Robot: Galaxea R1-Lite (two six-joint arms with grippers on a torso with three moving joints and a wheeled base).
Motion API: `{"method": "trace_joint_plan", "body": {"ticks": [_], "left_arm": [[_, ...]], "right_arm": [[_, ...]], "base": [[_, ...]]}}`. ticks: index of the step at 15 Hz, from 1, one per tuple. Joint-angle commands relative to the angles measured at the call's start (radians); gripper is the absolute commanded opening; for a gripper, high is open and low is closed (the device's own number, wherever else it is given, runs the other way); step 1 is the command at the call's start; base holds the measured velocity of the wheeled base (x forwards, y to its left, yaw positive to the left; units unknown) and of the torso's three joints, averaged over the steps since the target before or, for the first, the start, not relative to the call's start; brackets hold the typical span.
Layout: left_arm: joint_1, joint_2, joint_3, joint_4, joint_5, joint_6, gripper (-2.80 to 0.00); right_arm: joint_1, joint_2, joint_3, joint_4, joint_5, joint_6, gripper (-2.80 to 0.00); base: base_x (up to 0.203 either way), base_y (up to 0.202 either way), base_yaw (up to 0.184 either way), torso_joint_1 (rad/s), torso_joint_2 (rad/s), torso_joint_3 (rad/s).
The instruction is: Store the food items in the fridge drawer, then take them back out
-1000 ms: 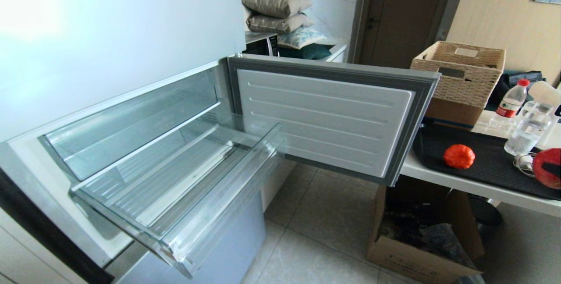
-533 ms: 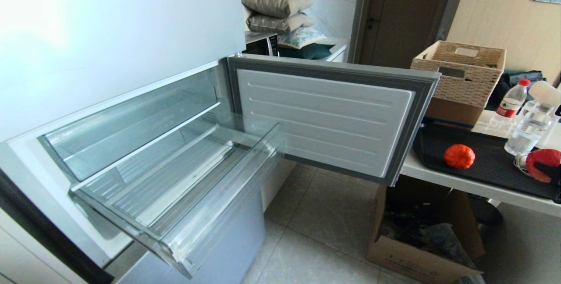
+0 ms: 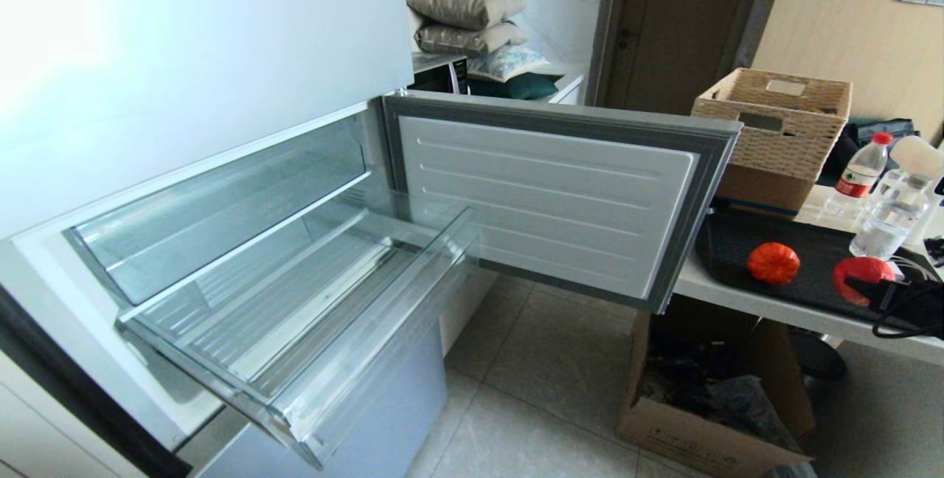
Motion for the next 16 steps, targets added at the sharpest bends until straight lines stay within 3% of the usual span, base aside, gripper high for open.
{"method": "trace_joint_plan", "body": {"ticks": [1,4,5,10,13,14,16], "left_arm": [[0.001,0.001,0.0,0.0,0.0,0.0,-2.8],[-0.001,0.001,0.0,0.0,0.0,0.0,-2.8],[0.0,0.001,0.0,0.0,0.0,0.0,-2.8],[0.0,0.001,0.0,0.0,0.0,0.0,-2.8],[0.001,0.001,0.0,0.0,0.0,0.0,-2.8],[-0.001,0.001,0.0,0.0,0.0,0.0,-2.8],[0.0,0.001,0.0,0.0,0.0,0.0,-2.8]], "right_arm": [[0.022,0.045,-0.047,0.013,-0.003,0.0,-2.8],[0.046,0.058,-0.094,0.028,-0.013,0.003,-2.8],[0.057,0.059,-0.104,0.032,-0.035,0.005,0.0],[0.065,0.025,-0.087,0.028,-0.042,0.024,0.0],[0.065,-0.086,0.023,0.025,-0.04,0.046,0.0],[0.065,-0.156,0.083,0.021,-0.039,0.057,-2.8],[0.07,-0.326,0.221,0.012,-0.039,0.078,-2.8]], "base": [[0.0,0.0,0.0,0.0,0.0,0.0],[0.0,0.0,0.0,0.0,0.0,0.0],[0.0,0.0,0.0,0.0,0.0,0.0],[0.0,0.0,0.0,0.0,0.0,0.0],[0.0,0.0,0.0,0.0,0.0,0.0],[0.0,0.0,0.0,0.0,0.0,0.0],[0.0,0.0,0.0,0.0,0.0,0.0]]}}
